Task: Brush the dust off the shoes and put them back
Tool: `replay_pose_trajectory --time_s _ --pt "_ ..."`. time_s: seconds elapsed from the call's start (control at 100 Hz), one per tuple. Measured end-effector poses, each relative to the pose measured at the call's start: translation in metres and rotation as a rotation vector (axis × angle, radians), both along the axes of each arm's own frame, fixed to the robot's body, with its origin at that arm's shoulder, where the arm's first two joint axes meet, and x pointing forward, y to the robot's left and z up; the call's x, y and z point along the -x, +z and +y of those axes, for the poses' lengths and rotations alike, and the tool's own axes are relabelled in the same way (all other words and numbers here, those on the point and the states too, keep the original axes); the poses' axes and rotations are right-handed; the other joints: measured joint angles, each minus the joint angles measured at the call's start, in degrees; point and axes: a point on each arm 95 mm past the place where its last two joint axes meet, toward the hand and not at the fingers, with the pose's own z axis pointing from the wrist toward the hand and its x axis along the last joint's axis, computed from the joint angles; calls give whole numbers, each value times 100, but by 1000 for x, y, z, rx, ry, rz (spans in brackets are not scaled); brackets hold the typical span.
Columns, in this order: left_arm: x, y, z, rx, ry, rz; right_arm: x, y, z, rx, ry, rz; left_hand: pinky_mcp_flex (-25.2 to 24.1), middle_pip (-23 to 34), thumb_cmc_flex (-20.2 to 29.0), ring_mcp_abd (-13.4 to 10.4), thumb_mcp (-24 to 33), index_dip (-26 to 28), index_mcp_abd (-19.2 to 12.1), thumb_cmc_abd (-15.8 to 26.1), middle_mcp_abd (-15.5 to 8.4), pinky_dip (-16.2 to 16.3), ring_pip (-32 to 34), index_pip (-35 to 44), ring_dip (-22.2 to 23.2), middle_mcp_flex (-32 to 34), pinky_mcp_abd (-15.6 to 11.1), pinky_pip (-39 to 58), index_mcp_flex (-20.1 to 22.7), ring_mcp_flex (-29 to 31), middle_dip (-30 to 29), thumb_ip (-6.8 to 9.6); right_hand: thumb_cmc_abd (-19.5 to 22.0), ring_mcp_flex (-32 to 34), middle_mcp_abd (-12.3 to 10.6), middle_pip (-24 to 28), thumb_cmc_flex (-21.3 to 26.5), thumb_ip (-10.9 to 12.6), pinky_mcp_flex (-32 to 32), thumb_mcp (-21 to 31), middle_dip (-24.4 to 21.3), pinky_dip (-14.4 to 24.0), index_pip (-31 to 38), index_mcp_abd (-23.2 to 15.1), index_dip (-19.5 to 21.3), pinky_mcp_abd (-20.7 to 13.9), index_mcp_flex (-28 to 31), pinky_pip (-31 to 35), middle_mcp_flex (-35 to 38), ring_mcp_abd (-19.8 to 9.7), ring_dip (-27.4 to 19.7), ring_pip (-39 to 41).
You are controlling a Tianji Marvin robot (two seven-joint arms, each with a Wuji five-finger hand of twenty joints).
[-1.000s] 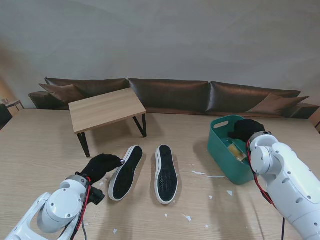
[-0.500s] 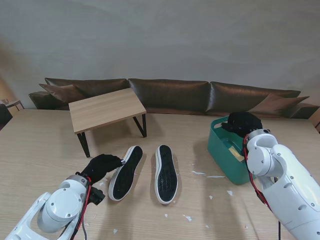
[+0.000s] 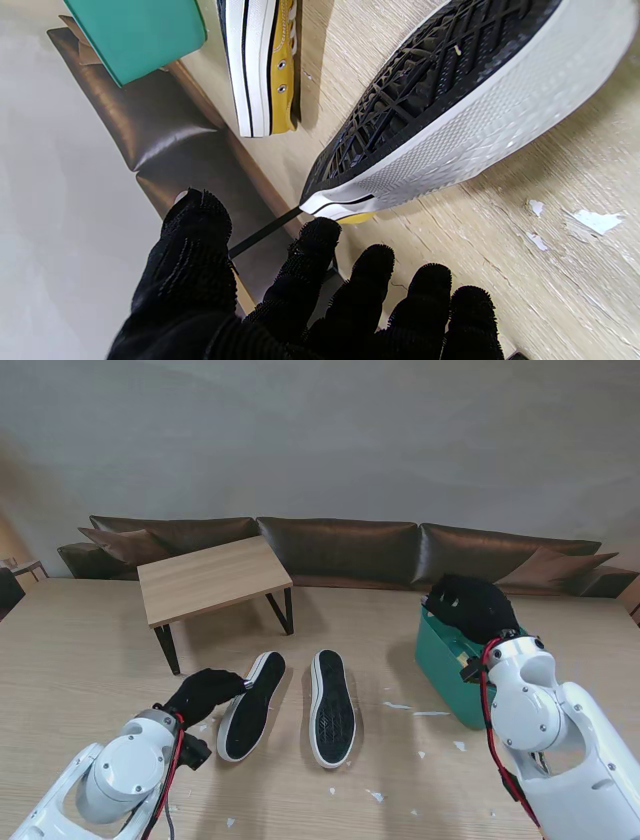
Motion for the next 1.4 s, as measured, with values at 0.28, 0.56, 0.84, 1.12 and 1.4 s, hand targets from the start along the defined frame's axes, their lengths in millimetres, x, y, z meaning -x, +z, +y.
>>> replay_pose_trajectory --time_s 0.28,0.56,0.84,1.12,1.4 --pt "-1 0 -1 -6 -7 -3 30 -22 23 -95 77 4 0 0 0 0 0 0 0 0 0 0 0 0 0 0 0 0 0 0 0 0 0 0 0 -63 3 0 0 -209 -32 0 -70 0 -1 3 2 -5 7 58 0 -1" --pt "-1 3 -2 -104 19 2 41 -39 40 -172 131 56 0 0 0 16 -44 0 0 0 0 1 0 -1 0 0 2 0 -2 0 0 0 0 0 8 -139 4 0 0 -208 -32 9 -85 6 -1 62 3 -46 9 107 -1 -2" --pt "-2 18 -3 -161 -10 17 51 -55 48 -219 166 83 2 0 0 58 -45 0 0 0 0 1 0 -7 1 0 6 0 -29 0 0 0 0 -157 15 -208 7 0 -1 -207 -32 12 -204 6 -1 67 3 -225 8 181 -7 -202" --pt "-3 28 3 -364 -1 55 58 -65 50 -220 194 119 317 83 -42 216 -113 -46 217 -121 33 51 125 -144 131 55 181 0 -395 36 138 0 0 -148 20 -208 8 0 -1 -207 -32 12 -210 6 -1 69 3 -262 8 182 -7 -203" --pt "-22 37 5 -469 -54 146 60 -66 50 -228 195 127 890 244 -944 522 -127 60 361 -372 241 510 679 -63 644 297 505 308 -445 475 722 61 0 -148 22 -208 8 0 -1 -206 -32 131 -212 6 -1 70 3 -288 8 182 -7 -203"
